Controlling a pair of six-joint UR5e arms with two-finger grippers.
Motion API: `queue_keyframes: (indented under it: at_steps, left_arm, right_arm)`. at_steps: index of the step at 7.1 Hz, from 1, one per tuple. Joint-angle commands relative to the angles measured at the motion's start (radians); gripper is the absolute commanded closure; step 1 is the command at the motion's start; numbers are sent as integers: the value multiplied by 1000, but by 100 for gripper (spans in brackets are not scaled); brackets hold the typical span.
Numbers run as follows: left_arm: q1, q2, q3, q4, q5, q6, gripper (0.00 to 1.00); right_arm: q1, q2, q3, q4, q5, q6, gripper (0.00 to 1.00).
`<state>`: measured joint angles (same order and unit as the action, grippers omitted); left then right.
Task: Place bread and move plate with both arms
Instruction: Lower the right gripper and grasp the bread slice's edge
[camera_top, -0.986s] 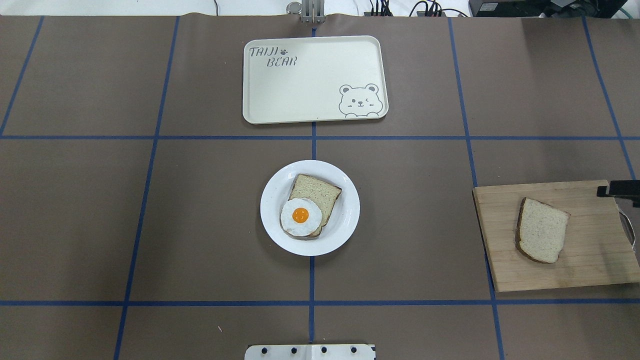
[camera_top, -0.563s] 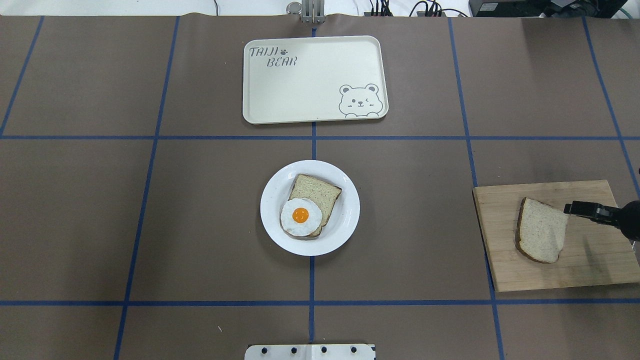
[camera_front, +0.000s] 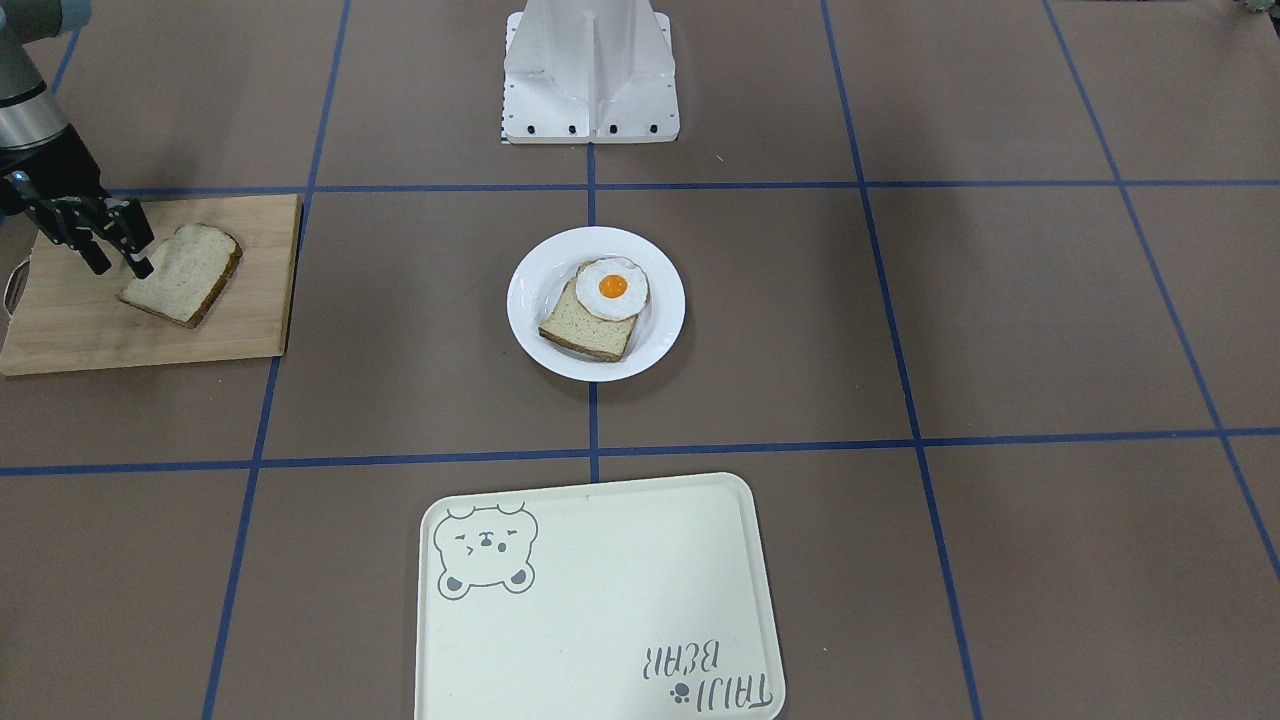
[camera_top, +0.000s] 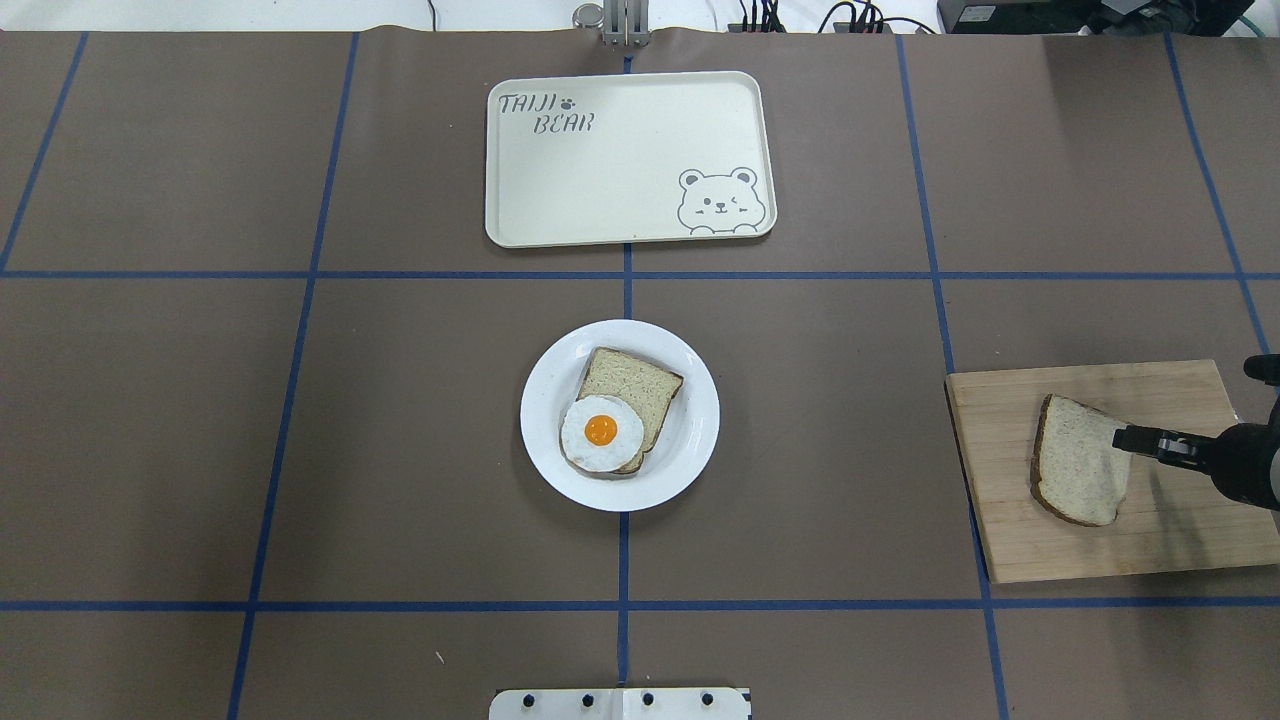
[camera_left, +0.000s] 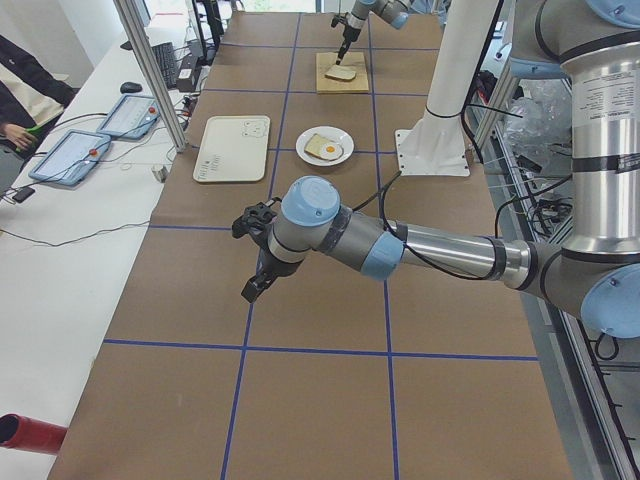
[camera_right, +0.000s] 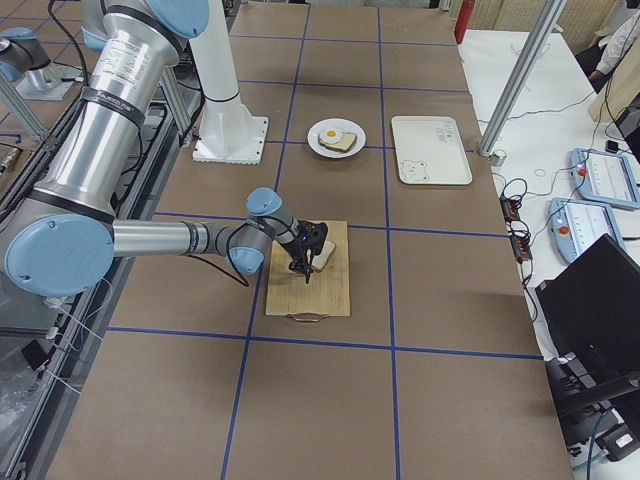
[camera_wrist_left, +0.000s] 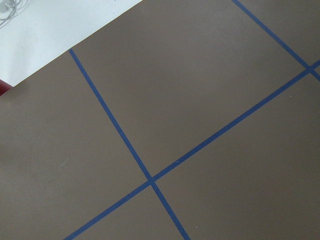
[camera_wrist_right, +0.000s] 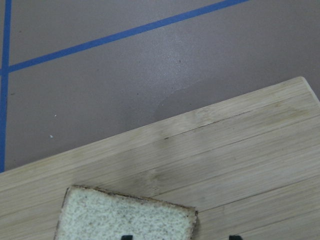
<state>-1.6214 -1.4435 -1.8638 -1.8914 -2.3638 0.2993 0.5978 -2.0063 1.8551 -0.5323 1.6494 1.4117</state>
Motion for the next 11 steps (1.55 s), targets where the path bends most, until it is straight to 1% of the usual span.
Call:
queue_keyframes:
  at_steps: [1,3,4,6,7,8,9,11]
  left_arm:
    - [0,0,0,0,0,0,2]
    - [0,0,0,0,0,0,2]
    - [0,0,0,0,0,0,2]
    - [0,0,0,0,0,0,2]
    - [0,0,0,0,0,-2,2]
    - [0,0,-2,0,0,-2,2]
    - [0,0,0,0,0,-2,2]
    - [0,0,0,0,0,-2,2]
  right_arm:
    - [-22,3,-10,-5,-16,0,49]
    - [-29,11,-20,-11,-33,-2,56]
    - [-32,15,-22,-11,-33,-2,58]
    - [-38,18,-25,-11,-33,-5,59]
    - [-39,23,-27,-11,-33,-8,62]
    - [-42,24,-28,-11,-33,-14,78]
    - [-46,23,-28,-11,-34,-16,100]
    - [-32,20,-19,-11,-19,-33,100]
